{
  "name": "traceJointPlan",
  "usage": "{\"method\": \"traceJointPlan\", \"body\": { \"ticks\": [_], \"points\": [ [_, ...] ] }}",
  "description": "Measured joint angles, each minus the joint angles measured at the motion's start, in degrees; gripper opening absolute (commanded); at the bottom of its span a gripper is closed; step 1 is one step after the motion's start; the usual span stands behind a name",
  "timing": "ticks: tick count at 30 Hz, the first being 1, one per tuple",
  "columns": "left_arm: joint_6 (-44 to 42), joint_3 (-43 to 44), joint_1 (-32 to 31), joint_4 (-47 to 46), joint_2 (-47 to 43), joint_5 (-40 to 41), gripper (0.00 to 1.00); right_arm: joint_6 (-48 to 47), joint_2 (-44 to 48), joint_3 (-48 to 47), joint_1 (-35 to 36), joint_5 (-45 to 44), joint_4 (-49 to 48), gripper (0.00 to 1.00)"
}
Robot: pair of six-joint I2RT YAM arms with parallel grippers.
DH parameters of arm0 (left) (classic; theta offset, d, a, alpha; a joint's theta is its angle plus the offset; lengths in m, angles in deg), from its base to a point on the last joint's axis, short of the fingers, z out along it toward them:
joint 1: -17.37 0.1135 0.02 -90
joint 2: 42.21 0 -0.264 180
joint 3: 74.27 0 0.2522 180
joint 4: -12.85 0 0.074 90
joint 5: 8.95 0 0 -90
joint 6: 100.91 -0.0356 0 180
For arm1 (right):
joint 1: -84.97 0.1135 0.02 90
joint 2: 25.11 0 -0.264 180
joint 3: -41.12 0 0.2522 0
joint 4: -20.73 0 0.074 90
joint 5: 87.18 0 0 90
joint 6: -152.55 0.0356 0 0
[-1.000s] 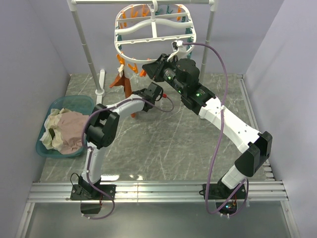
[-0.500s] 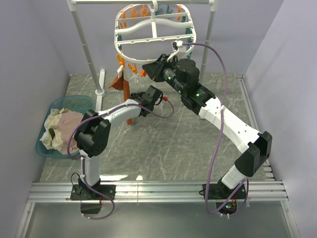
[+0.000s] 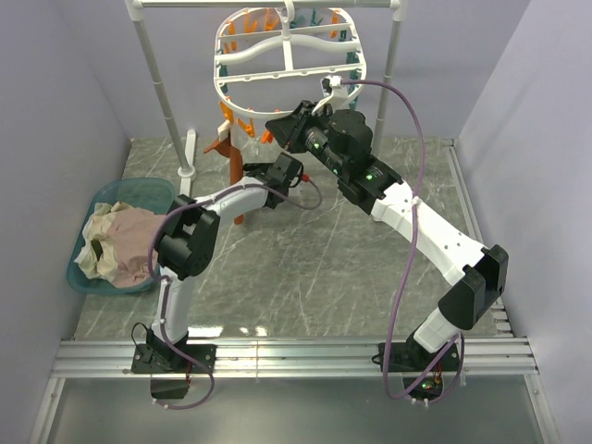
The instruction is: Clip the underwear to the hanger
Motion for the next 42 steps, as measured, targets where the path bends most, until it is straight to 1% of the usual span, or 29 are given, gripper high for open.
{"method": "traceJointPlan", "body": {
  "ticks": [2,4,5,7,8,12,14,19,26,32,37,38,40,41,42],
  "points": [
    [-0.11,1.53,1.62,1.86,2.23,0.61,0.36,0.02,0.0,0.0,0.0,0.02,-0.02,0.0],
    [-0.15,3.96,2.99,3.58,4.42,0.81,0.24,0.02,0.0,0.0,0.0,0.02,-0.02,0.0],
    [-0.2,4.81,3.69,3.89,5.05,0.87,0.13,0.0,-0.02,0.0,0.0,0.0,0.0,0.0],
    [-0.37,5.31,4.85,4.02,5.27,1.05,0.03,0.02,0.0,0.0,0.0,0.02,-0.02,0.0],
    [-0.57,5.38,5.11,4.09,5.25,1.2,0.0,0.02,0.0,0.0,0.0,0.0,0.0,0.0],
    [-1.31,4.9,4.87,3.61,4.81,1.16,0.0,0.02,0.0,0.0,0.0,0.0,-0.02,0.0],
    [-1.51,3.06,4.24,3.04,3.32,0.7,0.0,0.0,0.0,0.0,0.0,0.0,-0.02,0.0],
    [-1.77,-4.52,1.57,2.1,-4.63,-1.07,0.0,0.0,0.0,0.0,0.0,0.0,-0.02,0.0],
    [-1.2,-10.29,-1.42,3.13,-15.04,-4.7,0.0,-0.02,0.0,0.0,0.0,-0.07,-0.02,0.0],
    [-1.22,-16.5,-0.76,4.13,-21.94,-7.21,0.0,-0.04,0.0,0.0,0.0,-0.17,-0.02,0.0],
    [-2.01,-20.28,2.16,1.84,-24.83,-8.85,0.0,-0.04,0.0,0.0,0.0,-0.17,-0.02,0.0],
    [-2.34,-20.72,2.86,1.22,-25.05,-9.22,0.02,-0.07,0.0,0.0,0.0,-0.2,0.0,0.0],
    [-2.89,-21.9,4.28,-0.15,-25.7,-10.45,0.1,-0.2,0.0,0.0,0.0,-0.2,-0.02,0.0],
    [-3.21,-22.51,4.87,-0.74,-26.27,-11.1,0.21,-0.24,0.0,0.0,0.0,-0.22,-0.02,0.0],
    [-3.48,-23.12,5.35,-1.18,-27.04,-12.13,0.29,-0.24,0.0,0.0,0.0,-0.22,-0.02,0.0]
  ]
}}
